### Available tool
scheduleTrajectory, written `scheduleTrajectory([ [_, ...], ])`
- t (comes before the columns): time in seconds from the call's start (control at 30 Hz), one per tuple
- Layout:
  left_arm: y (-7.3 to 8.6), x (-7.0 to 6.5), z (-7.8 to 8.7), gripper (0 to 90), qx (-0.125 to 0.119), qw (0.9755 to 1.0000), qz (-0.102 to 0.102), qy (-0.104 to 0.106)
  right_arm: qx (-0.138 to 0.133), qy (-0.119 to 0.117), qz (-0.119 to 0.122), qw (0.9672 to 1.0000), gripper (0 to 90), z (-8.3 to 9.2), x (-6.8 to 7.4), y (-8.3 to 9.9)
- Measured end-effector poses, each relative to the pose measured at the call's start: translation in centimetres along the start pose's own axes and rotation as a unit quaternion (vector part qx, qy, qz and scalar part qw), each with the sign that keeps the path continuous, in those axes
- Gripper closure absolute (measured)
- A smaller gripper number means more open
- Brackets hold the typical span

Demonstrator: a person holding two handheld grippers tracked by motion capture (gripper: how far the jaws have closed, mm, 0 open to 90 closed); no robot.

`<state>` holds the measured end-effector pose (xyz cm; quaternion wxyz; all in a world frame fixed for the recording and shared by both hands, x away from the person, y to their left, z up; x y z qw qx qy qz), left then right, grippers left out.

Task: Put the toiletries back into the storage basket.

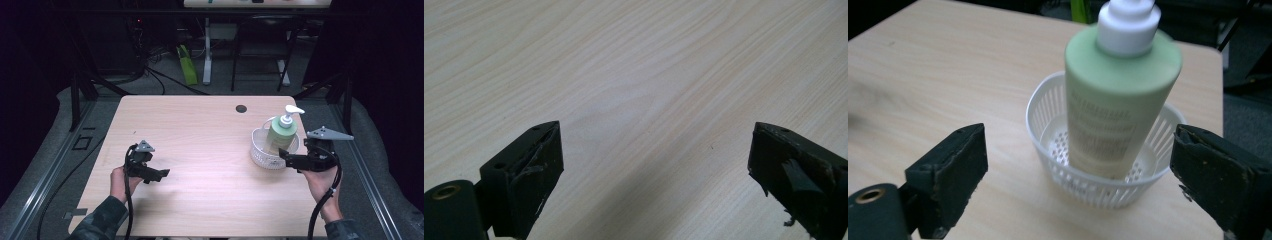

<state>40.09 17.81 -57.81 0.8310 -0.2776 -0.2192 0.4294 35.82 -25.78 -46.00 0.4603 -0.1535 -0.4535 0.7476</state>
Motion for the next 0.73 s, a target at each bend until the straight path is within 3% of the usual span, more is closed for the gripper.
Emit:
scheduleTrajectory([
  [0.23, 0.1, 0.1, -0.1, 7.6, 0.002, 1.0, -0.002, 0.002, 0.032, -0.004, -0.021, 0.9993, 6.3, -0.1, 0.6, 4.0],
  [0.43, 0.2, 0.2, -0.5, 7.6, 0.006, 1.0, -0.004, 0.003, 0.042, 0.006, -0.039, 0.9984, 6.3, -0.1, -0.3, 7.2],
  [0.73, 0.3, 0.4, -0.9, 7.5, 0.015, 0.9999, 0.001, 0.007, 0.057, 0.008, -0.043, 0.9974, 6.4, -0.6, -1.0, 8.5],
])
Point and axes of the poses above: each handheld gripper's, and its own axes: z roughly backward along the jaws, y roughly out of its underside, x roughly to its left, the point moved 7 cm from there along -z, roughly forward along the jaws, and after that the axes turned 14 degrees about -y, right-handed, at the moved point
